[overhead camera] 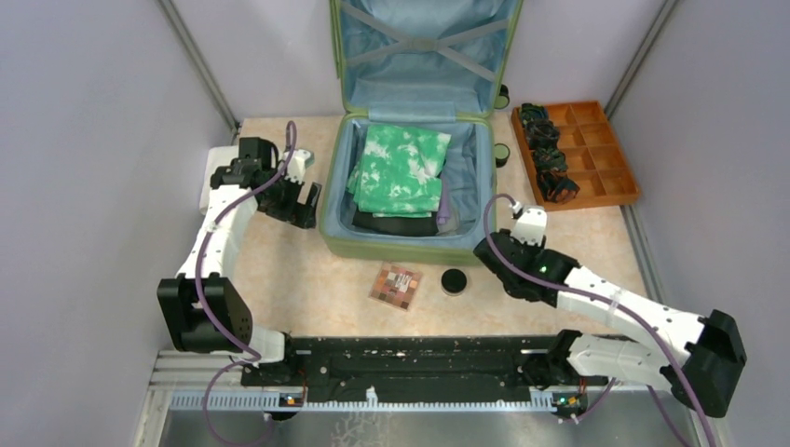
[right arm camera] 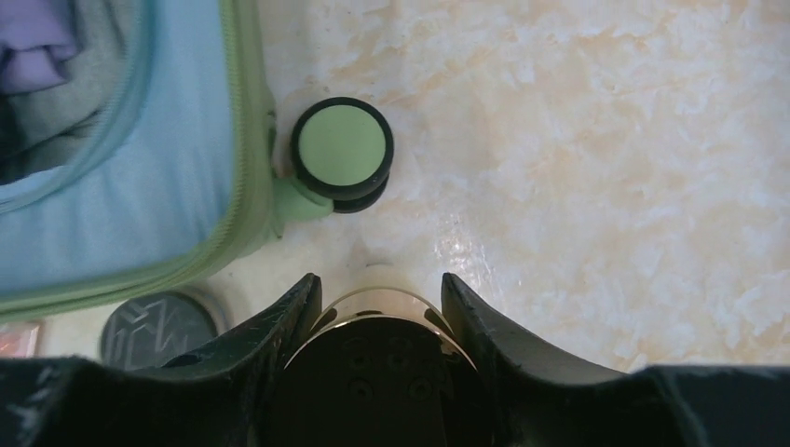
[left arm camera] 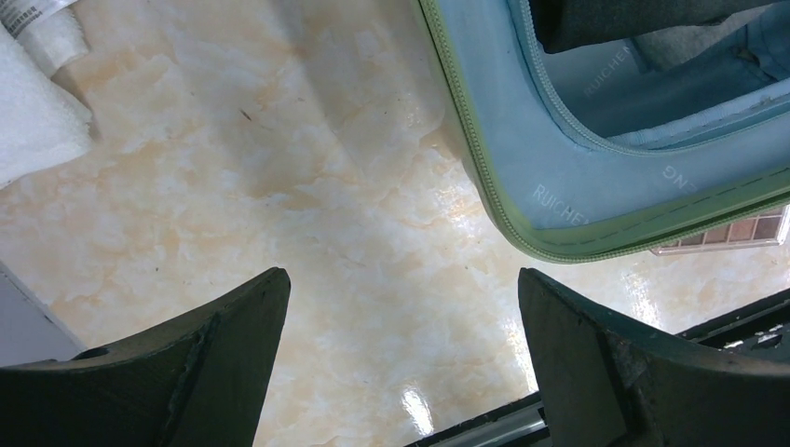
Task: Pack the luggage
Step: Pick up the makeup from the corner of the board, then place the makeup in the luggage.
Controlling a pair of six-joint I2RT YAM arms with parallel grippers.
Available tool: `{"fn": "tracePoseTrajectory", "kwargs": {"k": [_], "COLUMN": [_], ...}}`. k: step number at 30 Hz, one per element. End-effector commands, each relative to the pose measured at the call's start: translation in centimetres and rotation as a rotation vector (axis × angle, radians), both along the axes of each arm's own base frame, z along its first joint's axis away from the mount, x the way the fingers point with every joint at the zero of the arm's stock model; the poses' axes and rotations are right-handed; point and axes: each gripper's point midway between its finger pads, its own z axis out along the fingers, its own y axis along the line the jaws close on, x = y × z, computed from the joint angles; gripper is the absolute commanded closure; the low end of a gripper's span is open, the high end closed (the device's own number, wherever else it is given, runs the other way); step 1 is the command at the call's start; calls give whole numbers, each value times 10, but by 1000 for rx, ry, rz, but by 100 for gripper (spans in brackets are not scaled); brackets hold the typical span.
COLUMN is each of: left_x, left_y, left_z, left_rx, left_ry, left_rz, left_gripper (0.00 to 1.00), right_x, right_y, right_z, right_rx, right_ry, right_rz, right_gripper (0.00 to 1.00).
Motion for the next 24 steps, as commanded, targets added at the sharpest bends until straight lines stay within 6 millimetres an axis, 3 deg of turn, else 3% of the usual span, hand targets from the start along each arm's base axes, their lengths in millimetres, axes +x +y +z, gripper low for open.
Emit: {"fn": "tracePoseTrajectory", "kwargs": {"k": [1, 4, 7, 10, 16, 24], "left_x": [6, 5, 4, 1, -7, -16], "left_y": [2, 2, 3, 4, 4, 6], "left_z": [10, 12, 14, 14, 10, 6], "left_rx": [7, 12, 20, 20, 20, 31], "left_ry": [-50, -56, -52, -48, -38, -31], "left_rz": [-16, -22, -23, -20, -17, -11], "left_gripper": [1, 1, 1, 1, 1, 1], "right_x": [7, 14, 38, 70, 151, 224], "right_y": [15, 21, 29, 46, 92, 108], "right_z": [72, 108, 152, 178, 168, 111], "right_rx": [87, 117, 154, 141, 161, 121], "right_ry": [-65, -42, -58, -75, 25, 154], "right_rz": [86, 146, 201, 242, 317, 304], "right_gripper": [100, 100, 100, 100, 100, 100]}}
